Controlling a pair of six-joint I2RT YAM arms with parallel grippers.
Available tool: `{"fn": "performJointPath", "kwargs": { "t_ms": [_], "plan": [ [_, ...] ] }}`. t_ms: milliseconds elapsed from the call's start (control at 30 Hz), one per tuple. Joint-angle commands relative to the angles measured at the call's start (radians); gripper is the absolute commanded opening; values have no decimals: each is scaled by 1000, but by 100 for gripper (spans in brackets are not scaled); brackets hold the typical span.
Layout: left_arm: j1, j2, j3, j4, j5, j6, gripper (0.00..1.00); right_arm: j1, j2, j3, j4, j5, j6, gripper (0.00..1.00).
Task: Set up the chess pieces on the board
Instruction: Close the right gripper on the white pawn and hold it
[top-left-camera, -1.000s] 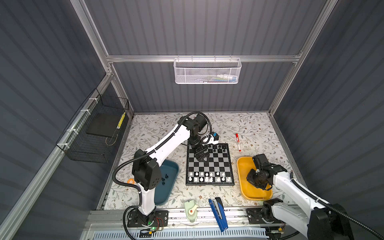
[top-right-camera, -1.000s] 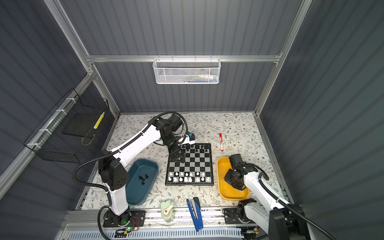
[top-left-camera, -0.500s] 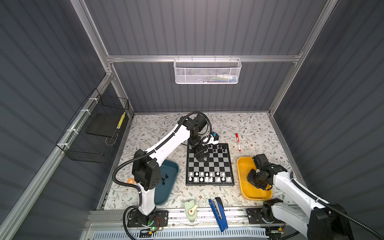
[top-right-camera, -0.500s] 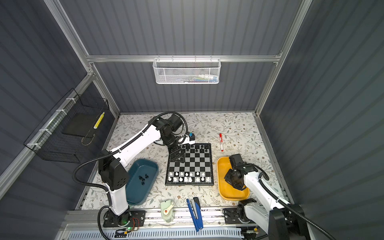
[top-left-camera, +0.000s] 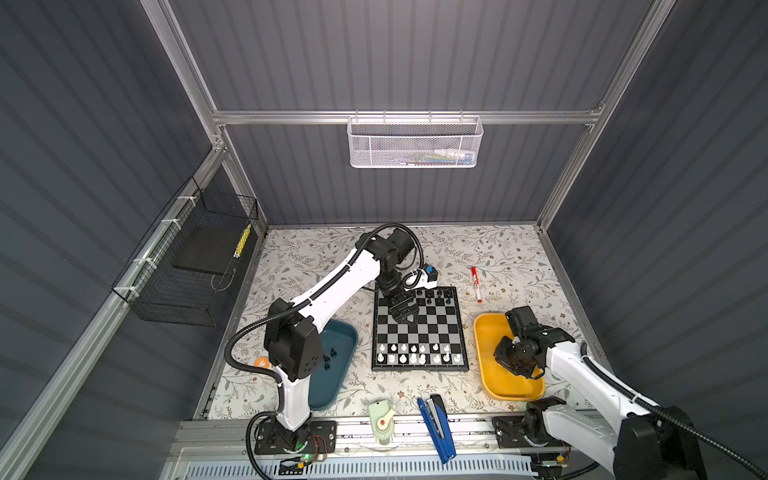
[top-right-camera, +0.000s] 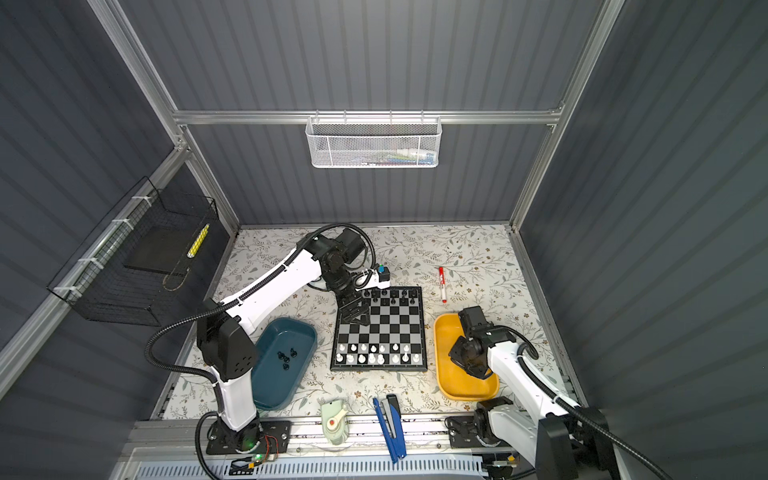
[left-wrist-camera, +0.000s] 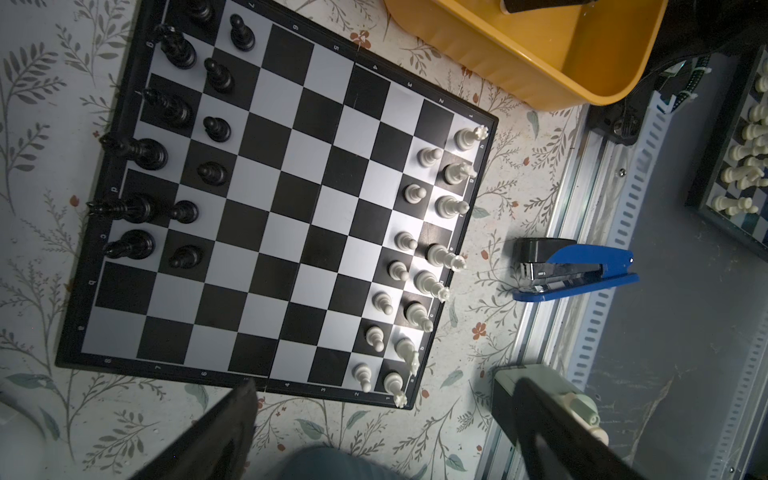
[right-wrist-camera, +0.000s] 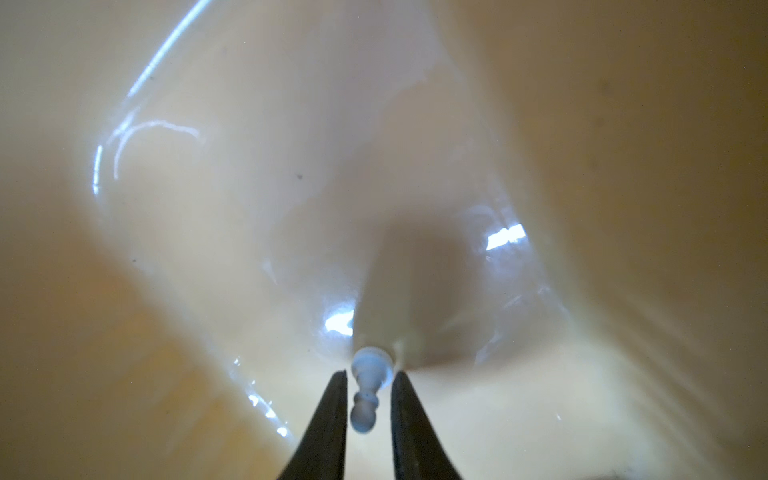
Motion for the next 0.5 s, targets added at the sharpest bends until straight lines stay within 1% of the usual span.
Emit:
{"fn": "performJointPath", "kwargs": {
  "t_ms": [0,233,467],
  "plan": [
    [-8,16,17,-21,-3,6,96,-8,12,19,-26,10,-21,23],
    [-9,19,17,-20,-3,6,96,-11,15,14,-22,4,-24,22],
    [-10,22,20,-21,-3,6,96,-13,18,12,-18,4,-23,19]
  ]
}}
